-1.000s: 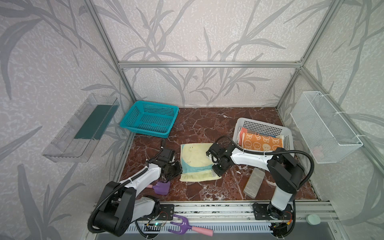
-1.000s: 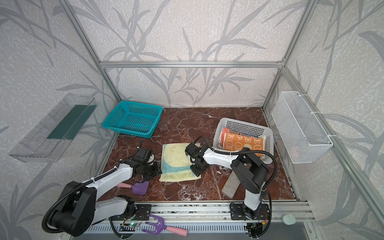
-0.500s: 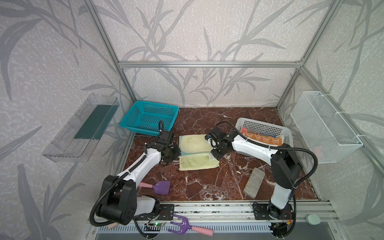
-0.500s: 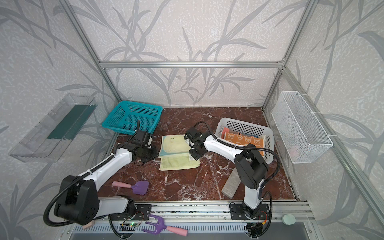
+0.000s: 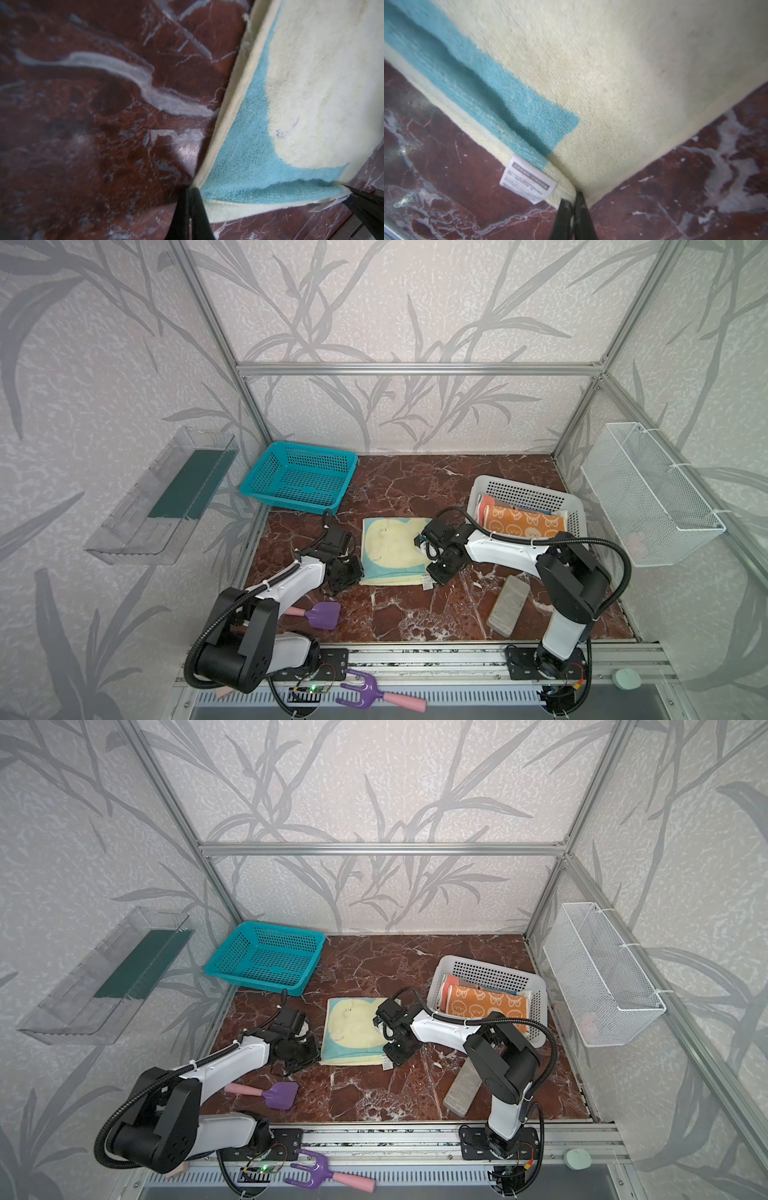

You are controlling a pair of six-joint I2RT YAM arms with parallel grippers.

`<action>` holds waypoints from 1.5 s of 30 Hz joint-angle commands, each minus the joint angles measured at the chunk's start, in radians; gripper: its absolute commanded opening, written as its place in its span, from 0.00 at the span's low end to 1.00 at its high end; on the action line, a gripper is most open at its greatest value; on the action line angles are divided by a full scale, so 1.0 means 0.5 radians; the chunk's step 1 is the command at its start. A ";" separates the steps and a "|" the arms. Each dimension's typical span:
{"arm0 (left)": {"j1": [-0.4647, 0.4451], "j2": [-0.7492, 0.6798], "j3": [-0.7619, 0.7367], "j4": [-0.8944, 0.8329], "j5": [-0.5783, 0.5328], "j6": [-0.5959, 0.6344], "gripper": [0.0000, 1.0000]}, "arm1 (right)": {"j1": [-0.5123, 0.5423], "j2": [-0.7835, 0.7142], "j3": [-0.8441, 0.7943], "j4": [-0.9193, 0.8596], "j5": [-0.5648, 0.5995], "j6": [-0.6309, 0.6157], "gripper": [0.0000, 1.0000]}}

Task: Fold and stack the towels

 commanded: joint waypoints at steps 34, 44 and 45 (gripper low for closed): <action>-0.572 0.361 0.224 -0.171 -0.332 -0.130 0.22 | 0.083 0.056 -0.056 0.019 -0.011 0.114 0.05; -0.547 0.089 0.333 -0.561 -0.535 -0.101 0.33 | 0.063 -0.098 0.272 -0.217 0.226 0.018 0.20; -0.531 0.088 0.431 -0.580 -0.576 -0.033 0.38 | 0.016 -0.067 0.363 -0.220 0.224 -0.010 0.22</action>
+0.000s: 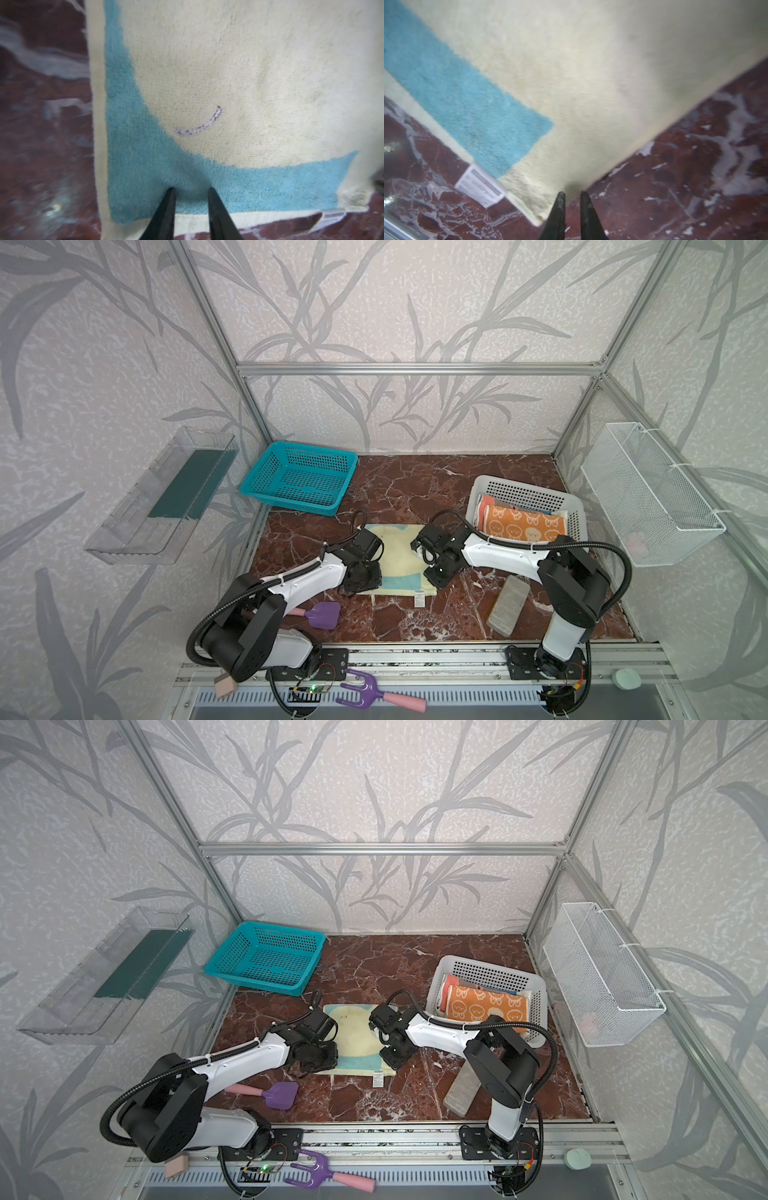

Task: Fold and stack the towels
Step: 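Move both grippers to the far edge of the folded towel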

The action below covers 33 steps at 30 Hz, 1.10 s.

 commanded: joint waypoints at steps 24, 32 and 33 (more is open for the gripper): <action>0.670 1.048 1.090 0.143 -0.034 0.520 0.45 | -0.450 0.989 1.422 -0.522 0.109 -0.050 0.35; 0.694 1.087 1.112 0.125 -0.116 0.550 0.54 | -0.458 1.028 1.389 -0.525 0.073 -0.087 0.39; 0.694 1.097 1.123 0.119 -0.128 0.558 0.55 | -0.456 1.035 1.386 -0.523 0.063 -0.091 0.39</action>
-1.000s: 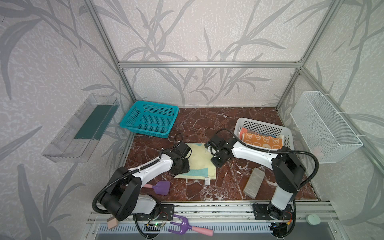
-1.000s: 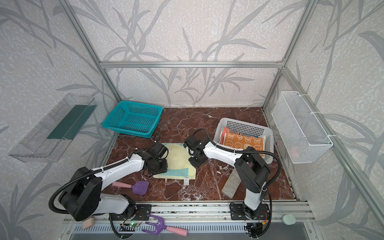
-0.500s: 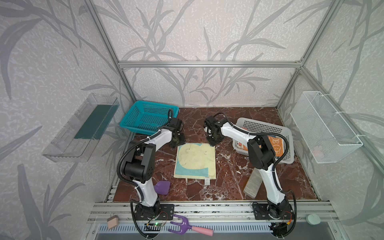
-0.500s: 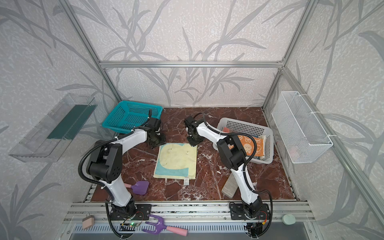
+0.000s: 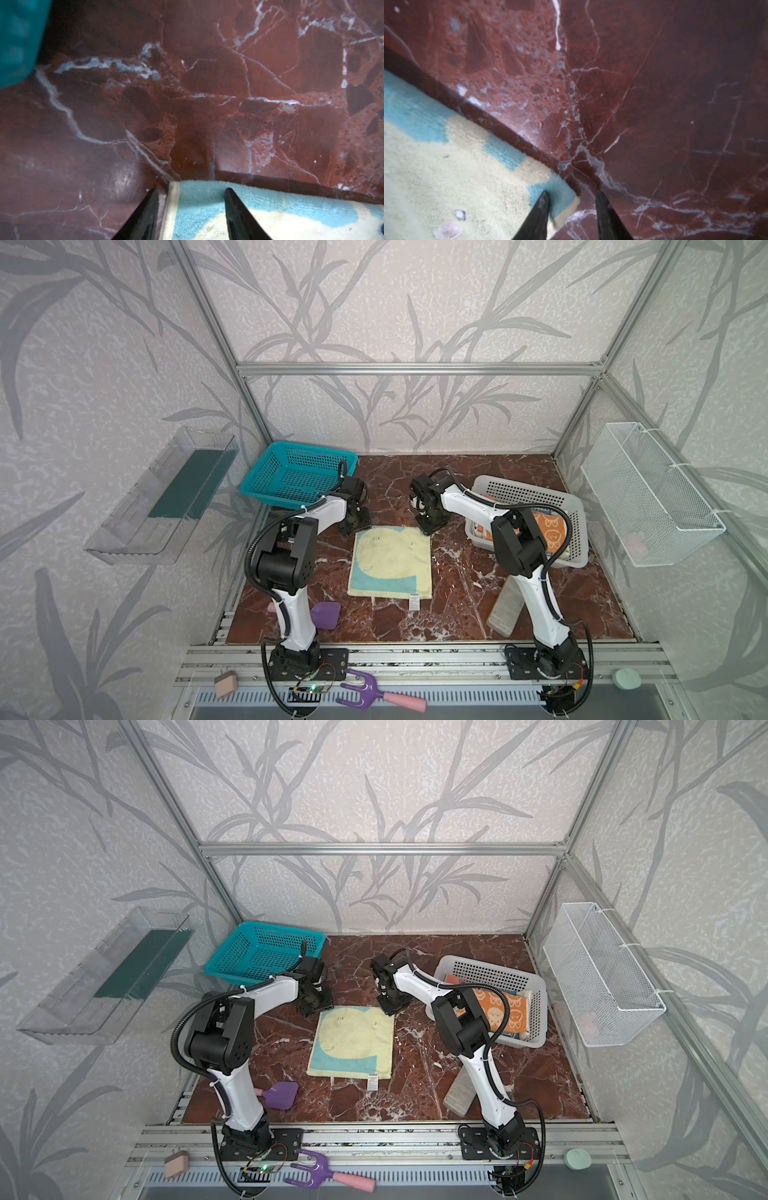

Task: Fold and stack the towels
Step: 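Move both grippers to the far edge of the folded towel, then grasp the far edge with both grippers and fold it toward the robot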

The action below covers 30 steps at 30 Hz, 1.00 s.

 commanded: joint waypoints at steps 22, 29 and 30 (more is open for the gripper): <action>0.017 -0.155 0.045 0.004 0.215 0.066 0.00 | -0.079 -0.064 0.077 -0.060 -0.024 -0.200 0.00; 0.020 -0.282 -0.011 0.064 0.267 0.094 0.00 | -0.102 -0.039 0.200 -0.110 0.040 -0.268 0.00; 0.020 -0.294 -0.021 0.078 0.269 0.098 0.00 | -0.102 -0.037 0.221 -0.112 0.045 -0.273 0.00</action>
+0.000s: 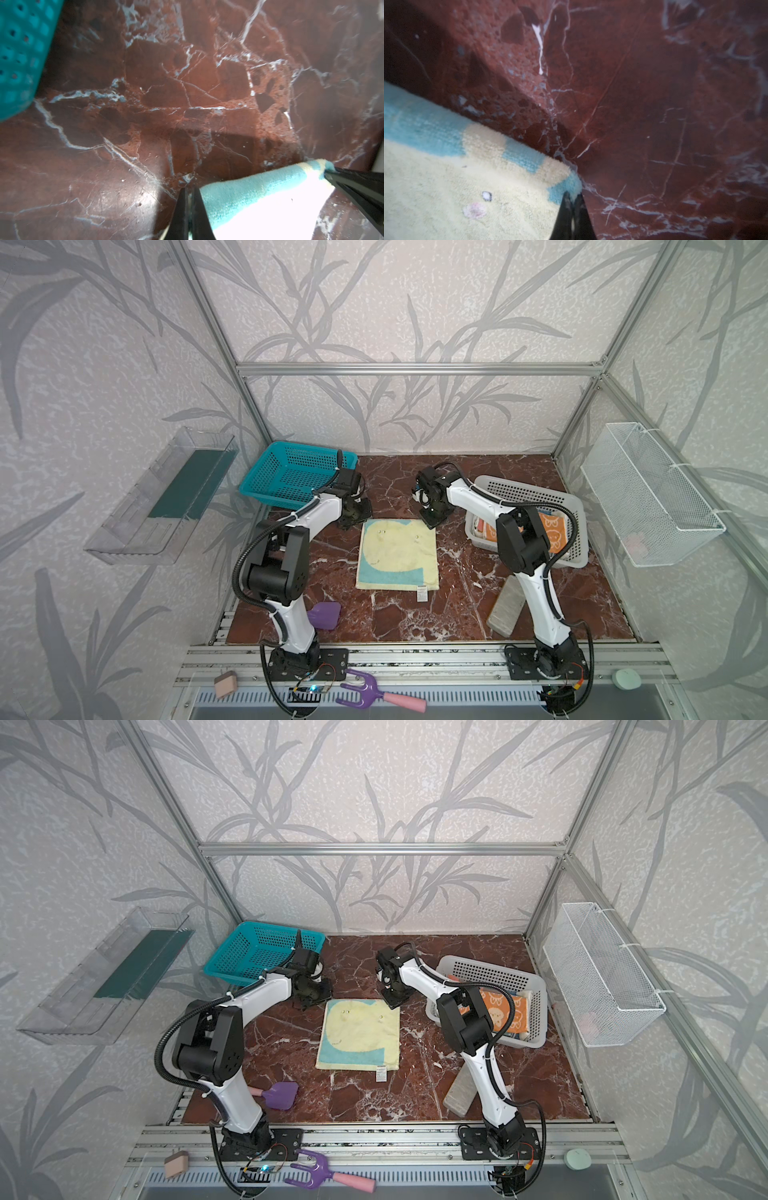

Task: Fold and stack the towels
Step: 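Grasp the far edge with both grippers and fold it toward the robot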

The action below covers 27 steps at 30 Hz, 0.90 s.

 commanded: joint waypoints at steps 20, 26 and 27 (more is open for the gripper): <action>0.090 -0.448 -0.447 0.234 0.284 0.163 0.00 | -0.004 -0.811 -0.657 0.418 -0.025 -0.189 0.00; 0.092 -0.550 -0.876 0.554 0.405 0.070 0.00 | 0.018 -0.959 -1.134 0.620 -0.098 -0.160 0.00; 0.091 -0.558 -0.919 0.584 0.419 0.060 0.00 | 0.016 -0.958 -1.169 0.623 -0.098 -0.154 0.00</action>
